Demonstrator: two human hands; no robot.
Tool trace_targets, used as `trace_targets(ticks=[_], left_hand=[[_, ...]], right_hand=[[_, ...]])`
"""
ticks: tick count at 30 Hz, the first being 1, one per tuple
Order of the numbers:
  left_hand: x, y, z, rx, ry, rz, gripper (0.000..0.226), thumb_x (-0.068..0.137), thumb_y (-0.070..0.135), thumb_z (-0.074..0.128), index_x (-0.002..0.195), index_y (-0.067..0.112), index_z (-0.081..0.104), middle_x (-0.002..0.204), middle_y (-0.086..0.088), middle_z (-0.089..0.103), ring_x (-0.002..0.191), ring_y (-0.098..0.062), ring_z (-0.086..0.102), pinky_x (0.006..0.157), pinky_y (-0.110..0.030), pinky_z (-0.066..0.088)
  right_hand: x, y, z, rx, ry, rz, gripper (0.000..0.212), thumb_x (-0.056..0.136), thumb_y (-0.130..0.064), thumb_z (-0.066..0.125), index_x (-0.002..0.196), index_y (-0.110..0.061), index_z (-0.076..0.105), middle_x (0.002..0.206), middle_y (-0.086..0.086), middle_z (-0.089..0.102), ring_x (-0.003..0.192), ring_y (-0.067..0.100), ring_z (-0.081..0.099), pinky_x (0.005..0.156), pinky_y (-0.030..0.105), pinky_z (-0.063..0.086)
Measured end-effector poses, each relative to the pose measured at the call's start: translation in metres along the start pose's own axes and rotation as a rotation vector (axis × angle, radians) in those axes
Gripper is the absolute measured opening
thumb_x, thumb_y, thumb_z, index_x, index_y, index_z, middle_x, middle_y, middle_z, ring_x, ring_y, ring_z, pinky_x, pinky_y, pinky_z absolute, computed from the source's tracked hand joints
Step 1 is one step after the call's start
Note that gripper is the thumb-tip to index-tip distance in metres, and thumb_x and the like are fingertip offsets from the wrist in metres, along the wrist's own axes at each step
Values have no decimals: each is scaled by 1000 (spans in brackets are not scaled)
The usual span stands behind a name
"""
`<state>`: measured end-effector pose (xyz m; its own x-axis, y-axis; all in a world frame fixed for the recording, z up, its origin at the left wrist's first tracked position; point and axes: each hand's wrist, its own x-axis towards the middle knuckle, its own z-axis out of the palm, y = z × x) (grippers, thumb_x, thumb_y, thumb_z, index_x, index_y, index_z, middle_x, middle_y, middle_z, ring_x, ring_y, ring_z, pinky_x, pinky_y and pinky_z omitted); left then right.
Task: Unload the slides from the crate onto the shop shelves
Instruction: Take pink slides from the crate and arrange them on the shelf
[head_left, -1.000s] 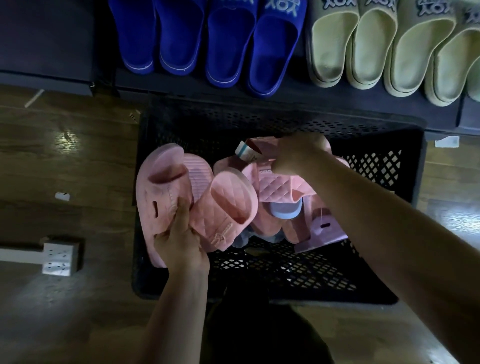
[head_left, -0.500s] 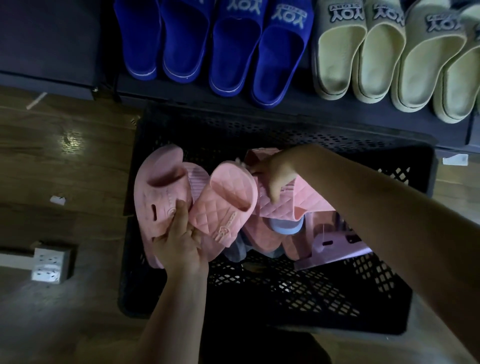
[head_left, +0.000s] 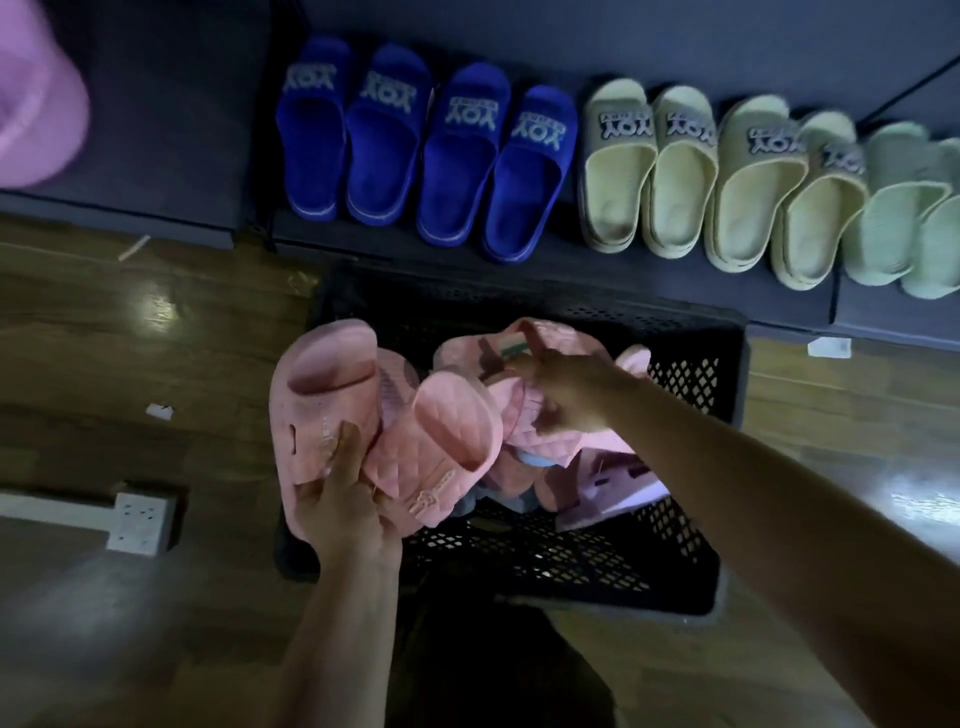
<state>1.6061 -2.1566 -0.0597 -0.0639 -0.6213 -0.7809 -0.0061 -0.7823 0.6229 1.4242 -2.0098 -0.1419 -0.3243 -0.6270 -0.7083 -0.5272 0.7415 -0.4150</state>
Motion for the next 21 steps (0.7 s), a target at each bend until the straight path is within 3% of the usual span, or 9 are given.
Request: trace_targets(ticks=[2, 4, 7, 8, 11, 13, 16, 19, 21], left_hand=[[-21, 17, -2, 25, -45, 19, 62, 80, 18, 72, 136, 4, 49, 117, -14, 66, 109, -35, 62, 92, -40, 52], [-47, 40, -1, 10, -89, 10, 68, 81, 18, 72, 140, 2, 42, 97, -8, 65, 107, -43, 57, 85, -41, 55], [-83, 71, 3, -19, -106, 6, 68, 78, 21, 75, 138, 8, 46, 105, -10, 67, 112, -37, 60, 67, -37, 60], [-100, 85, 6, -33, -110, -4, 67, 79, 22, 75, 138, 8, 47, 99, -8, 66, 109, -37, 62, 65, -35, 59], [-144, 122, 13, -29, -122, -22, 53, 83, 25, 71, 132, 11, 54, 100, -7, 69, 87, -25, 71, 75, -38, 59], [-172, 144, 17, -34, -132, -59, 46, 85, 27, 68, 128, 13, 57, 109, -10, 70, 89, -22, 70, 72, -38, 58], [-216, 176, 22, -39, -183, -73, 42, 86, 26, 67, 125, 15, 58, 108, -9, 71, 93, -24, 70, 68, -38, 57], [-265, 207, 28, -18, -234, -55, 31, 85, 20, 67, 115, 15, 60, 101, -8, 71, 90, -24, 70, 67, -37, 55], [-296, 226, 32, -11, -293, -15, 21, 86, 12, 65, 107, 13, 60, 97, -6, 70, 85, -23, 68, 66, -35, 54]], right_hand=[[-37, -10, -22, 32, 36, -25, 84, 80, -29, 74, 148, -30, 24, 154, 10, 26, 116, 27, 57, 84, 19, 44], [-73, -16, -38, 77, 84, 2, 86, 79, -26, 76, 148, -23, 24, 142, 11, 38, 114, 28, 56, 85, 23, 39], [-126, -30, -65, 260, 221, 30, 84, 79, -27, 76, 145, -18, 25, 123, 8, 53, 108, 29, 58, 81, 26, 39], [-144, -36, -74, 319, 267, 45, 83, 79, -28, 77, 144, -17, 26, 121, 8, 56, 105, 28, 58, 81, 27, 40], [-197, -62, -106, 515, 433, 68, 78, 78, -32, 78, 139, -16, 30, 109, -1, 59, 95, 19, 59, 75, 26, 40], [-229, -80, -128, 670, 510, 73, 75, 75, -39, 78, 133, -24, 32, 110, -6, 60, 97, 17, 62, 79, 32, 50], [-278, -99, -156, 870, 573, 145, 65, 75, -43, 76, 123, -31, 33, 106, -4, 61, 87, 18, 67, 62, 34, 57], [-323, -112, -178, 1044, 721, 154, 62, 70, -47, 77, 118, -19, 50, 97, 2, 68, 78, 20, 69, 56, 30, 56], [-357, -127, -197, 1085, 826, 122, 43, 78, -35, 74, 111, -12, 59, 80, 3, 67, 61, 12, 62, 47, 21, 47]])
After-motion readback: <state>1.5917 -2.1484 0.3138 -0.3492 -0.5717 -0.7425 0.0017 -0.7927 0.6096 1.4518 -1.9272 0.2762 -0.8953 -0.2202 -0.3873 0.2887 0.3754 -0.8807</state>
